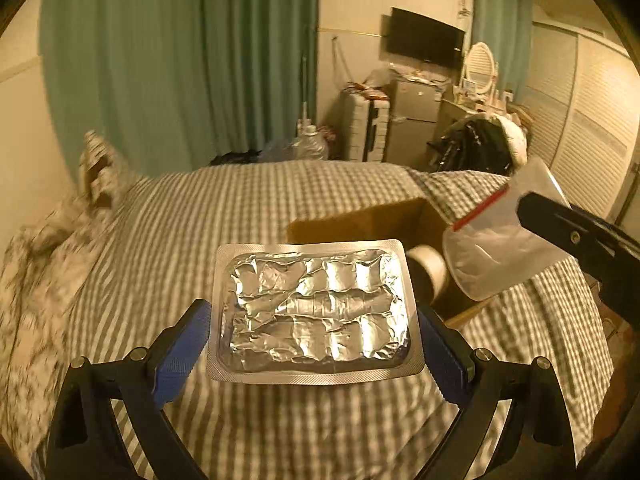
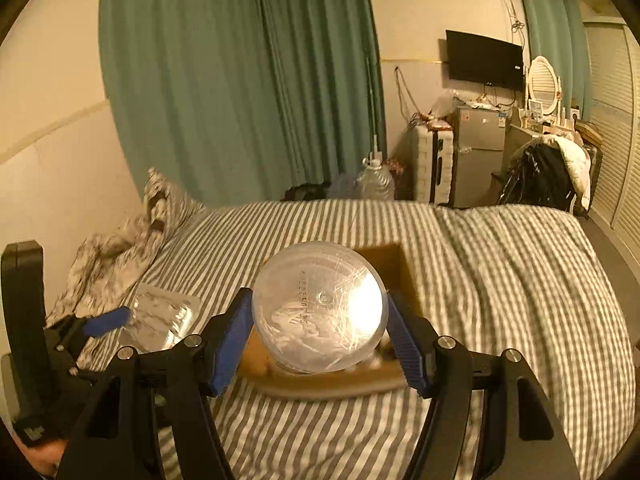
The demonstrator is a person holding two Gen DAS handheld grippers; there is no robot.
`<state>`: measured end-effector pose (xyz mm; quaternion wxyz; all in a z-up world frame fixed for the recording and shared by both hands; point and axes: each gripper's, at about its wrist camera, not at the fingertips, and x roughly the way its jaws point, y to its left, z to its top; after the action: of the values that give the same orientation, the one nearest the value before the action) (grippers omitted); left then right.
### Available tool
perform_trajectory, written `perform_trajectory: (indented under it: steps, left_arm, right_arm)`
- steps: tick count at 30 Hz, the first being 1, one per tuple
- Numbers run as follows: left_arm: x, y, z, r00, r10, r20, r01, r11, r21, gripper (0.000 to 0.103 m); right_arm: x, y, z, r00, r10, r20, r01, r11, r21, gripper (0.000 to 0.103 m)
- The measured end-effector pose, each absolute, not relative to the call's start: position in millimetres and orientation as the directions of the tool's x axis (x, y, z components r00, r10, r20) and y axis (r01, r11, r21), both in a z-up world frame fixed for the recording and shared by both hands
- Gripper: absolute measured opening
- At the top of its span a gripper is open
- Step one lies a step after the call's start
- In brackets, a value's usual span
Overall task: Organize objects
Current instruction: 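Carry the blister pack into the box with the left gripper while the right gripper drops the bottle in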
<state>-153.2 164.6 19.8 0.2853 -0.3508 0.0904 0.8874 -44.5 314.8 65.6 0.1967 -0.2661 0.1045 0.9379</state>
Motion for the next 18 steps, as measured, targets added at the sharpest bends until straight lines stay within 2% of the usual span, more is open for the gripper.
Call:
perform_trajectory:
  steps: [9,12,18]
  left_arm:
    - [-197.2,232.9,7.0,-0.575,0.45,-0.683,-0.597,-0.802,-0.025,0.099]
    - [-209.6,245.1,0.5,-0.554,0.474,-0.685,-0.608,-0.792,-0.056,0.099]
    - [-220.7,261.8,-20.0,-0.546,0.456,-0.703,-0.631,-0.776,-0.014,0.101]
  right_arm:
    - [-87.1,366.5,67.2,-0.757,0.354,-0.548,-0.447,-0.894,0.039,0.065]
    - [-95.8,378.1,61.1,-0.759,0.348,-0.551,-0.448,-0.892,0.054,0.065]
    - [-106.3,394.4,38.9,-0.755,0.323,-0.571,-0.451,-0.888,0.093,0.065]
